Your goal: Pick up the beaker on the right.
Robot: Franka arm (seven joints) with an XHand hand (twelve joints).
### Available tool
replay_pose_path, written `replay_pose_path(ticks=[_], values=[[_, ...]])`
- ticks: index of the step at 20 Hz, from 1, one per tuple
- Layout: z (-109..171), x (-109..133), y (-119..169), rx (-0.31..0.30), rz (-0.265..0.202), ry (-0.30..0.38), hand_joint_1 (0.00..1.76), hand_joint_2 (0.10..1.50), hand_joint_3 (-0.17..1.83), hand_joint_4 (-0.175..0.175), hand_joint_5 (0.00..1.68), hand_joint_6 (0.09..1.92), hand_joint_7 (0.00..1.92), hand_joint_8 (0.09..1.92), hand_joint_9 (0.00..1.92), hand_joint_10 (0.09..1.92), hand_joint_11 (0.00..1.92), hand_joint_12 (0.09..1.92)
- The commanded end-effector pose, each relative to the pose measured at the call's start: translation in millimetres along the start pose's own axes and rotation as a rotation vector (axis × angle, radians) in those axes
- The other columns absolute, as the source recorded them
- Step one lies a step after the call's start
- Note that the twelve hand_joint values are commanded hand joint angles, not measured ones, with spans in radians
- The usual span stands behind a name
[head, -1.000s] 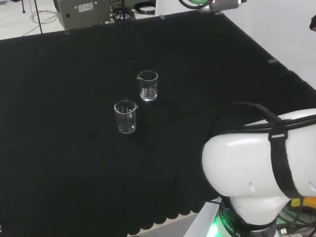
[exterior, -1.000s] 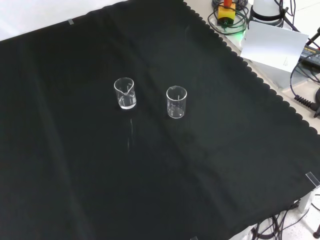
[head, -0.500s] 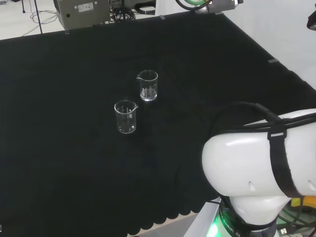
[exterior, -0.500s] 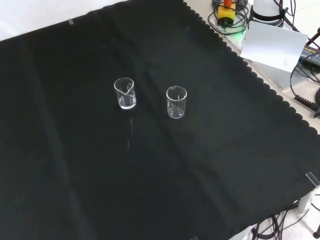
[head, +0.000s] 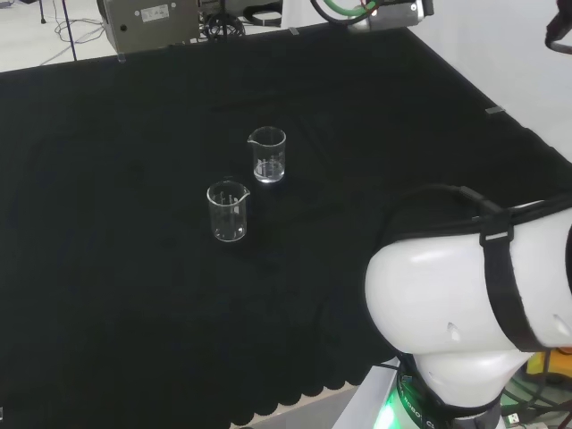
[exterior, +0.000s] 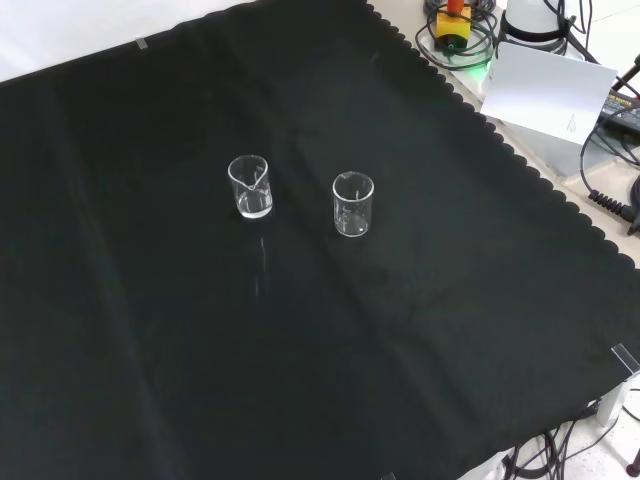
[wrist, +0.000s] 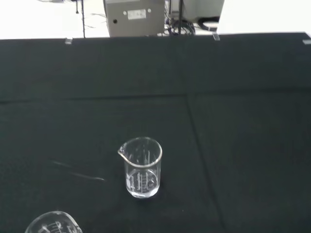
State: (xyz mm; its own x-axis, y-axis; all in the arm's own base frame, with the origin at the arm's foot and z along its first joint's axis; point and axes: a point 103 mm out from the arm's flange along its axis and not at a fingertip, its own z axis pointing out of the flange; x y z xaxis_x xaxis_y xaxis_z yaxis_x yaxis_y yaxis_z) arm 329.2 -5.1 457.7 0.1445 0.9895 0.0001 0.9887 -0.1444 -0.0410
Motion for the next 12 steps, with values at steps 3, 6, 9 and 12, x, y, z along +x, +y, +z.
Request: replay_pose_path(ticks=[3,6,9,12], values=[[45,-4,33,0.046,0.023,0.033,0.16,1.23,0.27,-0.044,0.31,0.09,0.03,0.58,0.16,0.76,0.0,1.37],[61,-7,53,0.045,0.008,0.073,0.26,1.18,0.24,-0.051,0.33,0.09,0.06,0.62,0.2,0.78,0.0,1.39],[80,-14,77,0.038,-0.012,0.128,0.37,1.13,0.22,-0.054,0.35,0.09,0.1,0.65,0.25,0.78,0.0,1.42],[100,-23,99,0.052,-0.028,0.164,0.47,1.08,0.21,-0.056,0.36,0.09,0.14,0.68,0.3,0.79,0.02,1.44]])
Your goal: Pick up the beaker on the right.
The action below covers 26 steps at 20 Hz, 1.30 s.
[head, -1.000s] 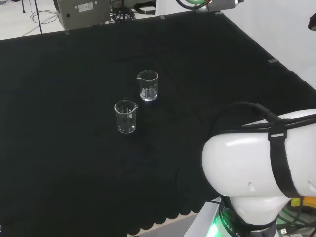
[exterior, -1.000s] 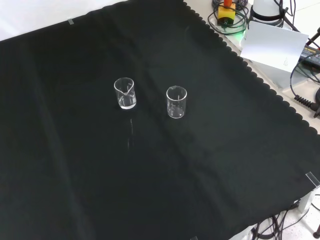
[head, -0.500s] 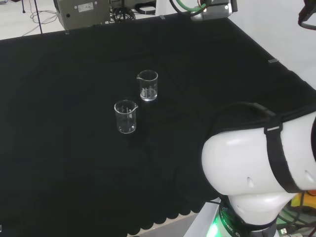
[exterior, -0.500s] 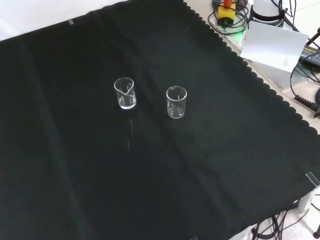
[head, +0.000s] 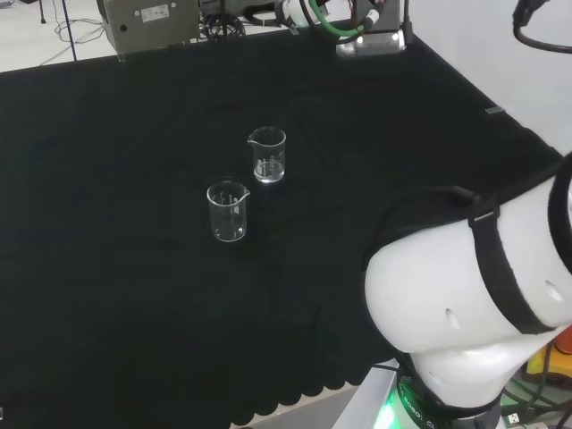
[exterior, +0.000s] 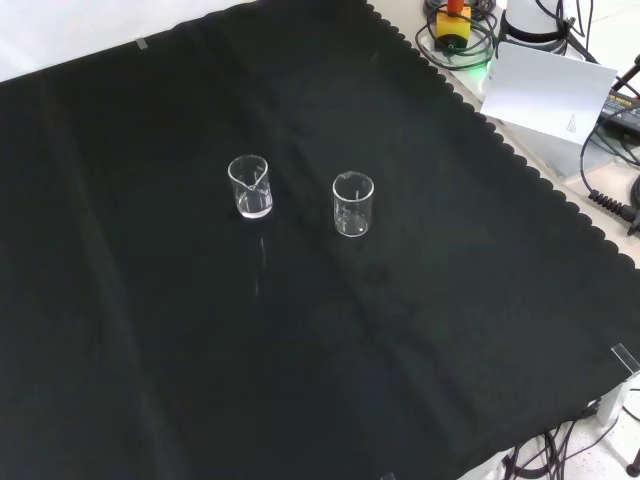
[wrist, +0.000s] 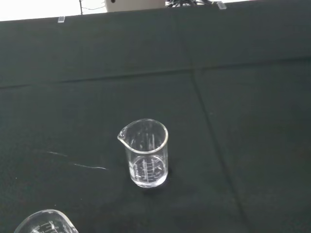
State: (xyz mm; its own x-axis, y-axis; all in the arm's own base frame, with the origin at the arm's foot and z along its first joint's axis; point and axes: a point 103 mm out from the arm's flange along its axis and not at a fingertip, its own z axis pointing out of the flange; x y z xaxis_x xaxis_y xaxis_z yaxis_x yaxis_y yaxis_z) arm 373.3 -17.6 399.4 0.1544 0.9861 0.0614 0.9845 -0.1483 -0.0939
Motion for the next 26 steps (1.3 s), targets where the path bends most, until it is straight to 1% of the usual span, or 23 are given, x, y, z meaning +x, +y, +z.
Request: replay_pose_path(ticks=[1,4,6,8,13,14,17,22,26], values=[[47,-23,61,0.007,-0.039,0.106,0.49,1.07,0.21,-0.056,0.37,0.09,0.14,0.69,0.31,0.79,0.03,1.44],[67,-29,80,0.036,-0.052,0.121,0.55,1.03,0.2,-0.058,0.38,0.09,0.16,0.7,0.33,0.78,0.05,1.44],[82,-30,92,0.052,-0.073,0.13,0.58,1.0,0.21,-0.058,0.4,0.09,0.17,0.71,0.35,0.78,0.06,1.44],[96,-28,103,0.07,-0.099,0.138,0.61,0.98,0.23,-0.058,0.41,0.09,0.18,0.72,0.37,0.76,0.07,1.43],[131,-18,124,0.104,-0.148,0.194,0.68,0.91,0.26,-0.058,0.41,0.09,0.19,0.72,0.38,0.74,0.08,1.42],[137,-16,127,0.104,-0.157,0.201,0.68,0.88,0.3,-0.058,0.42,0.09,0.19,0.72,0.38,0.74,0.09,1.42],[151,-11,137,0.082,-0.181,0.23,0.71,0.81,0.39,-0.058,0.42,0.09,0.2,0.73,0.39,0.73,0.09,1.42],[169,-6,152,0.1,-0.224,0.259,0.76,0.73,0.46,-0.056,0.41,0.09,0.2,0.73,0.35,0.73,0.05,1.43],[183,-9,161,0.106,-0.242,0.28,0.79,0.67,0.51,-0.054,0.4,0.09,0.16,0.73,0.27,0.74,0.0,1.42]])
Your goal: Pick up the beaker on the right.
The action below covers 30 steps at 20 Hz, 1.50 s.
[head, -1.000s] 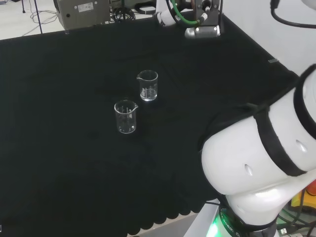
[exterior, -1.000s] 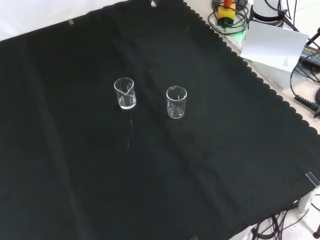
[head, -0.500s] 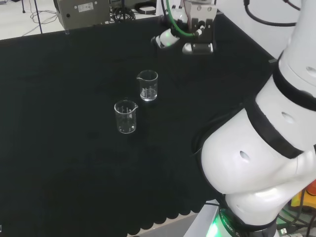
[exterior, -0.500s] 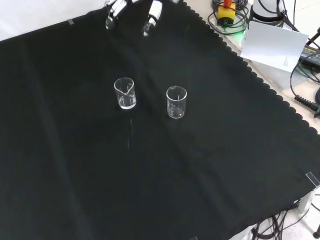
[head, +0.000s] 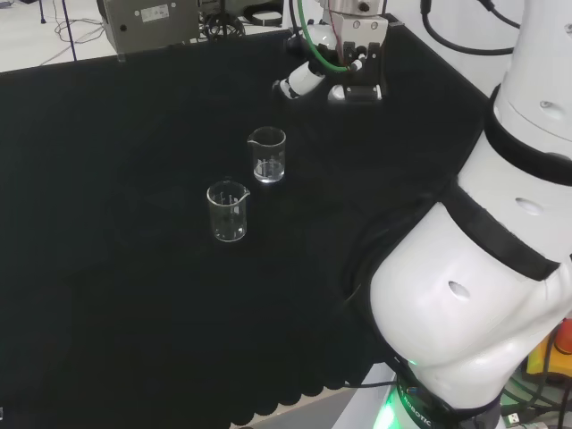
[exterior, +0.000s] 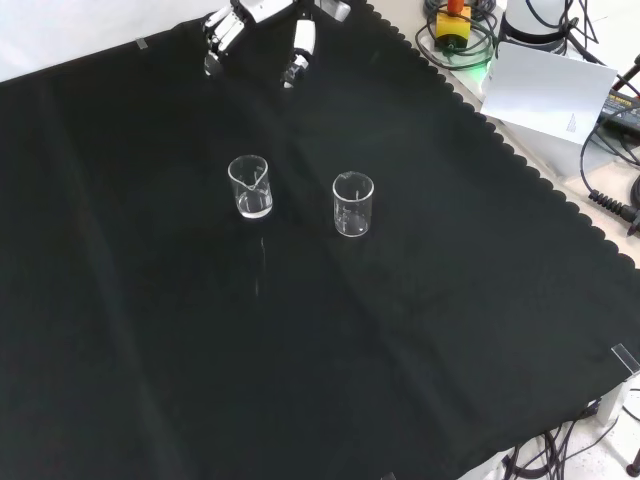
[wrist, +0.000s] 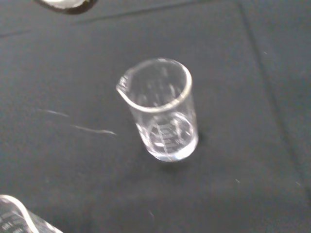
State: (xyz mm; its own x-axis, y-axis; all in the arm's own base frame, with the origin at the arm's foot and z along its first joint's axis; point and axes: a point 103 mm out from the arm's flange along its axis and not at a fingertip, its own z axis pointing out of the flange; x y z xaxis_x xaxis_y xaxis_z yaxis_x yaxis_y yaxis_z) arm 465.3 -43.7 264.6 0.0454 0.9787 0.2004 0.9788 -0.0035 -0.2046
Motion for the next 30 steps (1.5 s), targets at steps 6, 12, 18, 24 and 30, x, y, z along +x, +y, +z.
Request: replay_pose_path(ticks=[6,12,18,24,30], values=[[68,-15,73,-0.012,-0.132,0.17,0.81,0.64,0.53,-0.054,0.4,0.09,0.19,0.73,0.3,0.75,0.0,1.43],[84,-24,79,-0.009,-0.173,0.248,0.82,0.62,0.53,-0.054,0.41,0.09,0.2,0.74,0.31,0.74,0.0,1.43],[101,-17,82,0.02,-0.275,0.337,0.84,0.58,0.56,-0.056,0.43,0.09,0.24,0.73,0.36,0.72,0.01,1.44],[114,-13,80,0.036,-0.344,0.382,0.83,0.55,0.56,-0.055,0.44,0.09,0.25,0.73,0.39,0.72,0.03,1.43],[131,-17,79,0.038,-0.336,0.415,0.82,0.54,0.57,-0.054,0.45,0.09,0.27,0.73,0.44,0.7,0.07,1.43]])
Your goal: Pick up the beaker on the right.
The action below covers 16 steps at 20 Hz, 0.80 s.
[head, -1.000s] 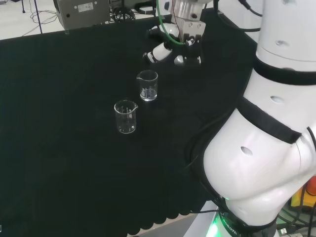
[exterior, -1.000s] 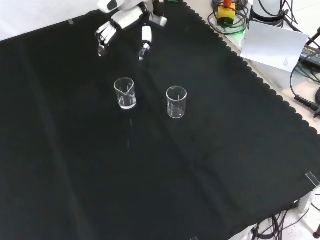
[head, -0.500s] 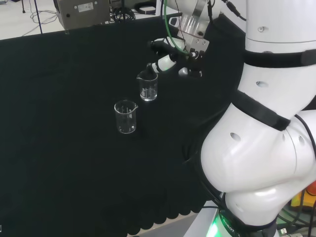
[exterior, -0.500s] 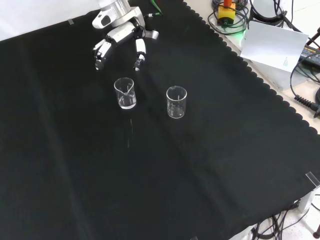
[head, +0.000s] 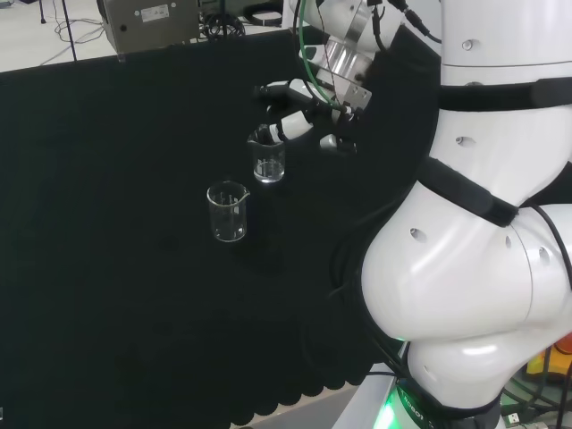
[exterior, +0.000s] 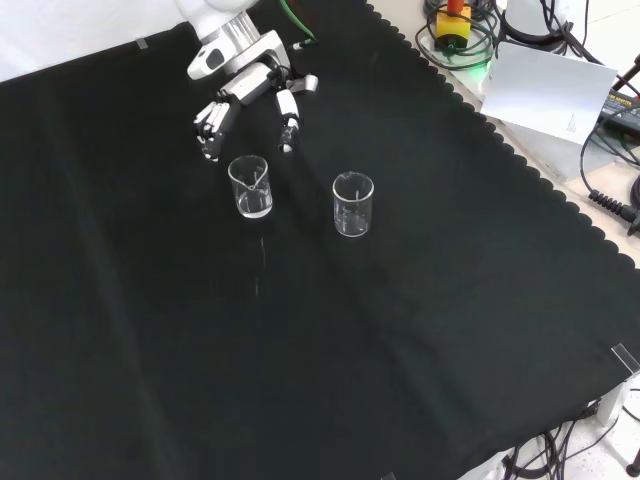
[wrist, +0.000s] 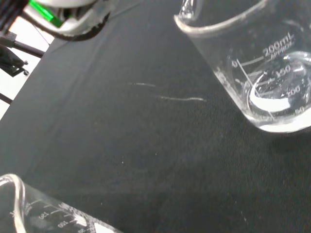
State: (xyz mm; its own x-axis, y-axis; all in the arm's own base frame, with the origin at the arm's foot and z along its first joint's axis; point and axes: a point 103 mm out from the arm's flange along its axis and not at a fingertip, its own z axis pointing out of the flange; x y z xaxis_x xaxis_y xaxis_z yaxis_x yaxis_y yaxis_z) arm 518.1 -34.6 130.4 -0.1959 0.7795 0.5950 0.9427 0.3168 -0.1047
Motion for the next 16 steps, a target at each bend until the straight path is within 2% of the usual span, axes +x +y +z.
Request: replay_pose_path(ticks=[1,5,9,11,16], values=[[11,-7,-1,-0.017,0.0,0.035,0.82,0.54,0.57,-0.054,0.45,0.09,0.28,0.73,0.44,0.7,0.07,1.43],[17,-11,-1,-0.053,-0.001,0.071,0.87,0.53,0.56,-0.054,0.47,0.09,0.29,0.73,0.45,0.7,0.08,1.42],[18,-12,0,-0.039,-0.029,0.12,0.93,0.52,0.56,-0.05,0.46,0.09,0.25,0.71,0.4,0.67,0.06,1.41],[20,-16,2,-0.02,-0.03,0.131,0.96,0.52,0.56,-0.048,0.45,0.09,0.22,0.71,0.38,0.67,0.05,1.41],[27,-32,7,-0.019,-0.03,0.167,0.99,0.52,0.57,-0.044,0.47,0.09,0.23,0.71,0.38,0.67,0.04,1.41]])
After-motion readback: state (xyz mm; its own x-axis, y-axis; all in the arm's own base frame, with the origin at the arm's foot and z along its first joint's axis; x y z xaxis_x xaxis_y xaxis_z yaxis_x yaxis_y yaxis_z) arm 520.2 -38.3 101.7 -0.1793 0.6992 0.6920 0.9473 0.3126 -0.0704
